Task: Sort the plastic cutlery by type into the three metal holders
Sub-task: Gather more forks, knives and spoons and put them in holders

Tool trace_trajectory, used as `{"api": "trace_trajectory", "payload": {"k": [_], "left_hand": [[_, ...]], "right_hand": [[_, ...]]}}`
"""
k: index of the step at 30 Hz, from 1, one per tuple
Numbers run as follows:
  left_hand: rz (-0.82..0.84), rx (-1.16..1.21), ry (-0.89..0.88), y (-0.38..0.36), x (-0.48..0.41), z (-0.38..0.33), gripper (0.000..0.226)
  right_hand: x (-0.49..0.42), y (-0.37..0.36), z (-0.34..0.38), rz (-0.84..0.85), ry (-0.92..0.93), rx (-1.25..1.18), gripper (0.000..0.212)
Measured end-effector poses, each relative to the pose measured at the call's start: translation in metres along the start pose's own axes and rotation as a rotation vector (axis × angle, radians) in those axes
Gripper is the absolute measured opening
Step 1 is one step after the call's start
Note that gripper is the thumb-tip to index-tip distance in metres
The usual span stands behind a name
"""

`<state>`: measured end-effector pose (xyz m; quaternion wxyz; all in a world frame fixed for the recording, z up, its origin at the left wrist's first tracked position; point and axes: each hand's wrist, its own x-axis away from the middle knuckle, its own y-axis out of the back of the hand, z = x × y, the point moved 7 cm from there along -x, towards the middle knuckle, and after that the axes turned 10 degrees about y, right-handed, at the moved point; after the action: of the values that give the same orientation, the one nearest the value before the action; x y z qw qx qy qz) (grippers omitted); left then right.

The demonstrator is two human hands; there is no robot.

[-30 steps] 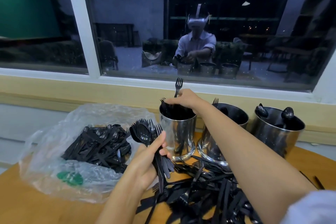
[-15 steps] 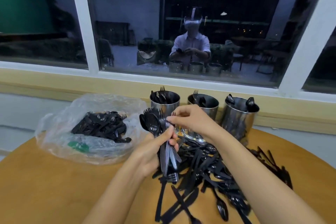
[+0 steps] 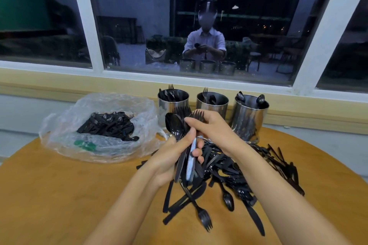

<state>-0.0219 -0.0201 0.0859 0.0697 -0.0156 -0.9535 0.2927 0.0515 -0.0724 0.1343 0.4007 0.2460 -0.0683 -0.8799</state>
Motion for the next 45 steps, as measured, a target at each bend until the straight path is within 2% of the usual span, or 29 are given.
{"api": "trace_trajectory", "payload": {"k": [5,9,12,15,20,23,24,27,31,35,37,38,39,41,45], "left_hand": [[-0.051,0.029,-0.051,0.005,0.000,0.002,0.017],[-0.039,-0.049,-0.052,0.001,-0.001,0.004,0.014],[-0.078,-0.105,-0.060,0.002,-0.002,0.005,0.027],[-0.205,-0.074,-0.052,0.014,-0.004,0.006,0.043],[-0.341,0.030,-0.051,0.034,-0.010,0.010,0.048],[-0.387,0.012,0.026,0.044,-0.011,0.014,0.083],[-0.379,-0.001,0.036,0.044,-0.011,0.015,0.079],[-0.370,-0.019,0.032,0.048,-0.018,0.021,0.048],[-0.426,0.030,-0.019,0.064,-0.023,0.024,0.030],[-0.524,-0.087,0.068,0.085,-0.029,0.027,0.038],[-0.509,-0.164,0.169,0.093,-0.040,0.032,0.051],[-0.494,-0.170,0.212,0.095,-0.046,0.034,0.053],[-0.490,-0.168,0.248,0.098,-0.052,0.035,0.051],[-0.465,-0.120,0.278,0.101,-0.066,0.035,0.039],[-0.420,-0.013,0.229,0.105,-0.098,0.024,0.019]], "right_hand": [[0.006,0.003,-0.002,-0.092,0.000,-0.061,0.020],[0.011,-0.007,-0.007,0.046,-0.117,-0.125,0.025],[0.013,-0.011,-0.009,0.111,-0.141,-0.062,0.032],[0.014,-0.008,-0.014,0.032,-0.165,-0.152,0.030],[0.013,-0.003,-0.028,-0.071,-0.159,-0.177,0.030],[0.011,0.007,-0.048,-0.231,-0.224,-0.330,0.024],[0.010,0.009,-0.053,-0.274,-0.231,-0.423,0.023],[0.009,0.010,-0.058,-0.368,-0.200,-0.707,0.017],[0.002,0.029,-0.061,-0.495,-0.097,-0.897,0.012],[-0.008,0.061,-0.071,-0.524,-0.071,-0.751,0.018],[-0.017,0.077,-0.085,-0.536,-0.120,-0.645,0.020],[-0.022,0.085,-0.093,-0.556,-0.149,-0.600,0.027],[-0.029,0.096,-0.100,-0.586,-0.158,-0.553,0.030],[-0.048,0.118,-0.100,-0.659,-0.084,-0.485,0.021],[-0.100,0.151,-0.086,-0.764,0.055,-0.408,0.021]]}}
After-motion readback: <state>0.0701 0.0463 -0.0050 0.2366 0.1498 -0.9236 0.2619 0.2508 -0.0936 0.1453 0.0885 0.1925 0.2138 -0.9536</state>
